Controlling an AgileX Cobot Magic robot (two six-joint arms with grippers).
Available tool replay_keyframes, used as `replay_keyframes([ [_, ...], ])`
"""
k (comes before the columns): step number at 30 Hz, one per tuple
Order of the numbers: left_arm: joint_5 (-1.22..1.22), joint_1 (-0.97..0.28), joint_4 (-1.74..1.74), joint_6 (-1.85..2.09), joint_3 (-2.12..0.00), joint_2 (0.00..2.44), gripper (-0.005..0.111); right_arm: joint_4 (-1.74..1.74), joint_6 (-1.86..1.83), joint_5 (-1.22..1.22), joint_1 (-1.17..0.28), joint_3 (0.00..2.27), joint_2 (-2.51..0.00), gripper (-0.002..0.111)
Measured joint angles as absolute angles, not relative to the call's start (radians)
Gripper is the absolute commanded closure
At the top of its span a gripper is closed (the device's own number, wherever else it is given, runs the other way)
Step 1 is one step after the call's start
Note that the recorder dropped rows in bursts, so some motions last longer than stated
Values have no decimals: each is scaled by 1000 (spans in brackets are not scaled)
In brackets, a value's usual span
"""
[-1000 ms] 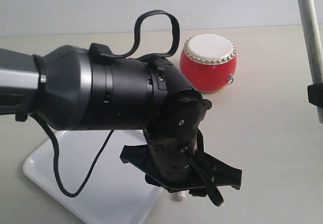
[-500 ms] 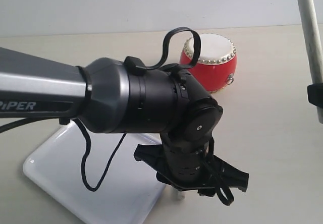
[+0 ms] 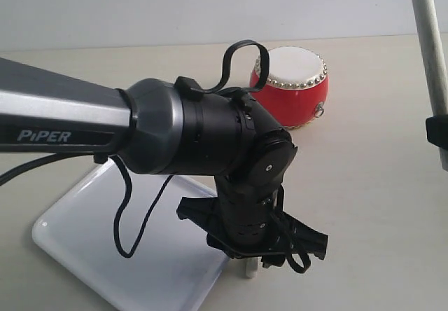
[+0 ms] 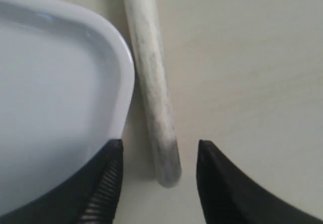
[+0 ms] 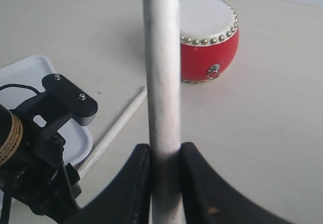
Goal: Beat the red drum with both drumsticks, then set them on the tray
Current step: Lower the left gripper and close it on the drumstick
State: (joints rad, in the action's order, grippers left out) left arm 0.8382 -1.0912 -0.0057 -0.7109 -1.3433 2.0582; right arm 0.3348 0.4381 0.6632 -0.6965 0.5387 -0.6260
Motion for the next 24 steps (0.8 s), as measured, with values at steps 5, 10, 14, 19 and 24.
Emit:
replay_keyframes([
  [5, 840, -1093, -8, -677, -1343, 2058, 61, 335, 436, 651, -697, 539, -626, 108],
  [10, 847, -1093, -8, -635, -1343, 2058, 61, 335, 436, 637, -697, 539, -626, 108],
  [14, 851, -1093, -10, -633, -1343, 2058, 61, 335, 436, 632, -697, 539, -626, 108],
  [19, 858, -1093, -10, -631, -1343, 2058, 61, 335, 436, 632, -697, 539, -626, 108],
  [24, 867, -1093, -10, -609, -1343, 2058, 61, 335, 436, 632, -697, 539, -626, 108],
])
